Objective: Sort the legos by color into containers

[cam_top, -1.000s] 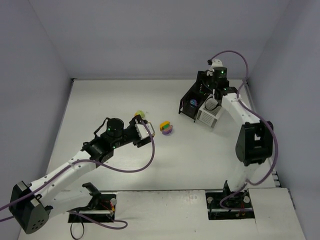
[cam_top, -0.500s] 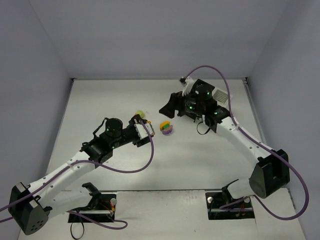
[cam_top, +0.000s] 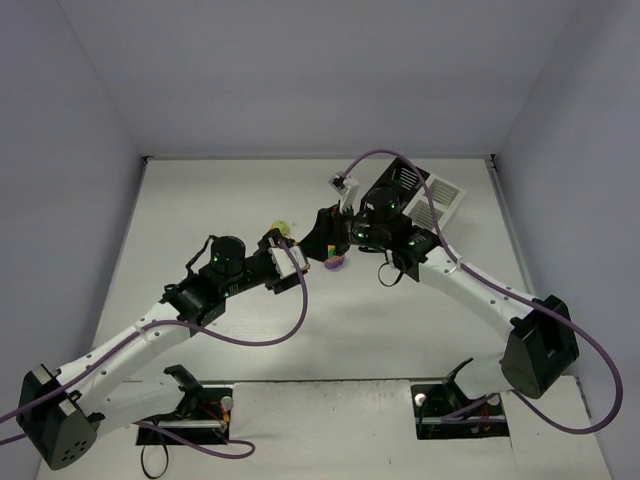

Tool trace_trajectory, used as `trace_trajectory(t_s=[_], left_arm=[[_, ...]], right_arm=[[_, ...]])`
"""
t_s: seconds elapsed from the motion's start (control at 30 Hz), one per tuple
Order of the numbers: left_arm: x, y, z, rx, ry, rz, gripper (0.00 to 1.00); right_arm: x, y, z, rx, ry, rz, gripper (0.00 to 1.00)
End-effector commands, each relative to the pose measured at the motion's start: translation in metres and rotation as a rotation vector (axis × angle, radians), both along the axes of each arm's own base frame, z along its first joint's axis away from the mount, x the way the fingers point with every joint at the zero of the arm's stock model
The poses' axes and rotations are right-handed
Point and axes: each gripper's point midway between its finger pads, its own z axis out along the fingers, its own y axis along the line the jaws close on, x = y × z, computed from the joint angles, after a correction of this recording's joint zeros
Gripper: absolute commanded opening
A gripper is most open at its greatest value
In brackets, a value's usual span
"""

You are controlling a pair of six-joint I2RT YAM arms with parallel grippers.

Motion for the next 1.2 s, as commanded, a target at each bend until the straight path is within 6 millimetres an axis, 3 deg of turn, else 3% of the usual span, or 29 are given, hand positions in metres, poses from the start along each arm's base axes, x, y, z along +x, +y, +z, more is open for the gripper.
trace_trajectory(t_s=[0.0,0.43,0.53,0.57,0.67,0.8,0.9,1.0,1.1,1.17], left_arm=[[0.004,-0.007,0.032,-0.058,-0.086,-0.03,0.21],[0.005,-0.007,0.03,-0.048,-0.088,-0.029,0.2],[0.004,-0.007,0.03,-0.048,-0.088,-0.033,0.2],[0.004,-0.008,0.03,-0.046,-0.086,-0.034,0.21],[0.005,-0.007,0.03,-0.049,-0.078,-0.026,0.23],[0.008,-0.007,0.029,-0.053,-0.055,-0.001,0.45],[0.012,-0.006,0.031,-0.078,-0.031,0.028,0.68],[0.016,-0.004,0.036,-0.115,-0.011,0.075,0.75],[0.025,0.001,0.042,-0.166,0.02,0.154,0.79],[0.032,0.005,0.047,-0.199,0.039,0.215,0.83]], right_arm=[[-0.004,0.012,0.027,0.083,-0.073,0.029,0.68],[-0.007,0.026,0.008,0.057,-0.025,0.045,0.6],[-0.006,0.024,0.006,0.052,-0.029,0.036,0.47],[-0.006,0.024,0.005,0.051,-0.028,0.035,0.34],[-0.004,0.022,0.007,0.047,-0.042,0.02,0.12],[0.006,0.013,0.014,0.024,-0.099,-0.04,0.02],[0.025,-0.004,0.015,-0.025,-0.154,-0.144,0.0],[0.046,-0.028,0.015,-0.077,-0.201,-0.26,0.0],[0.074,-0.067,0.015,-0.14,-0.256,-0.42,0.0],[0.094,-0.104,0.015,-0.192,-0.293,-0.561,0.0]])
